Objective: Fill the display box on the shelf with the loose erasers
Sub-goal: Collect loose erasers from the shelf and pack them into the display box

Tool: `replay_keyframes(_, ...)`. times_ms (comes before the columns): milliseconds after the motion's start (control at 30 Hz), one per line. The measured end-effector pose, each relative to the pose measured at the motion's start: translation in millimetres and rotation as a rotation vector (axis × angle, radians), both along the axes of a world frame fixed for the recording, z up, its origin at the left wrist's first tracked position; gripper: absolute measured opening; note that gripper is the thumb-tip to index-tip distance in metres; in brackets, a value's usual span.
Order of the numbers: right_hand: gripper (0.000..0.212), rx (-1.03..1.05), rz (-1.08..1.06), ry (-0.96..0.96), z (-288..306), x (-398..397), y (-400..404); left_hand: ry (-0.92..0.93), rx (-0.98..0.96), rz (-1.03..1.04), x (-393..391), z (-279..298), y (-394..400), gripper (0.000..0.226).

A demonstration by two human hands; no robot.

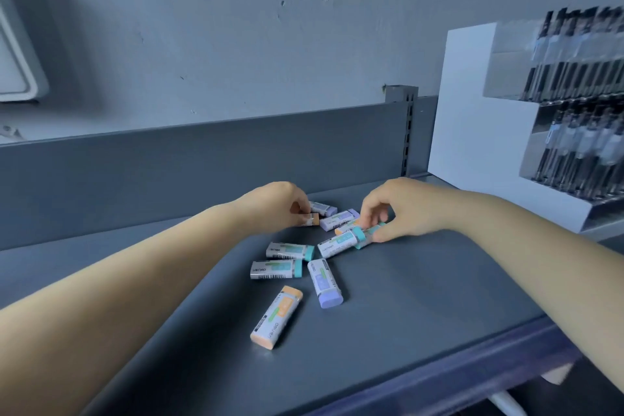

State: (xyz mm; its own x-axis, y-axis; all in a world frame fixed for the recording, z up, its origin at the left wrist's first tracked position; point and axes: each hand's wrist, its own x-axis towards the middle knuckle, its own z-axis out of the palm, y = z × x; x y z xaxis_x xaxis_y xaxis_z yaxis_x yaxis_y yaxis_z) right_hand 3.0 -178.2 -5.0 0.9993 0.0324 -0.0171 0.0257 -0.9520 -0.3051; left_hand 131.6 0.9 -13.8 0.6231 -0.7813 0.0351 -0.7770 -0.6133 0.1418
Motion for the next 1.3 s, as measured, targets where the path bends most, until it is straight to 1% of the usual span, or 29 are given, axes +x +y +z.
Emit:
replay_keyframes(167, 0.018, -0.012, -0.008, 0.072, 0, -6, -8, 0.073, -0.067, 0.049, -9, 1, 2, 0.02)
replay_keyframes(300, 0.014, -0.05, -0.022, 0.076, -1, -13, -13, 0.048, -0.09, 0.112, -19, 1, 5, 0.023)
replay_keyframes(400, 0.016, -0.045, -0.013, 0.038, -2, -19, -15, 0.014, -0.131, 0.156, -32, 3, 9, 0.026)
replay_keyframes(500, 0.017, 0.024, 0.028, -0.027, -4, -24, -16, 0.026, -0.246, 0.208, -47, 11, 16, 0.024)
replay_keyframes(633, 0.022, 0.052, 0.096, -0.114, -1, -28, -10, 0.028, -0.393, 0.269, -74, 23, 28, 0.02)
replay_keyframes(833, 0.009, 0.347, 0.161, -0.253, 2, -35, 25, 0.132, -0.648, 0.401, -120, 26, 55, 0.013)
replay_keyframes(967, 0.012, 0.5, 0.237, -0.273, 8, -42, 60, 0.2, -0.748, 0.477, -144, 27, 81, 0.012)
replay_keyframes(1167, 0.011, 0.696, 0.334, -0.219, 15, -40, 133, 0.172, -0.881, 0.596, -176, 28, 150, 0.009)
replay_keyframes(1233, 0.008, 0.761, 0.37, -0.183, 16, -39, 161, 0.156, -0.923, 0.641, -185, 28, 179, 0.012)
replay_keyframes(1300, 0.011, 0.823, 0.405, -0.134, 16, -38, 198, 0.145, -0.943, 0.68, -195, 29, 215, 0.015)
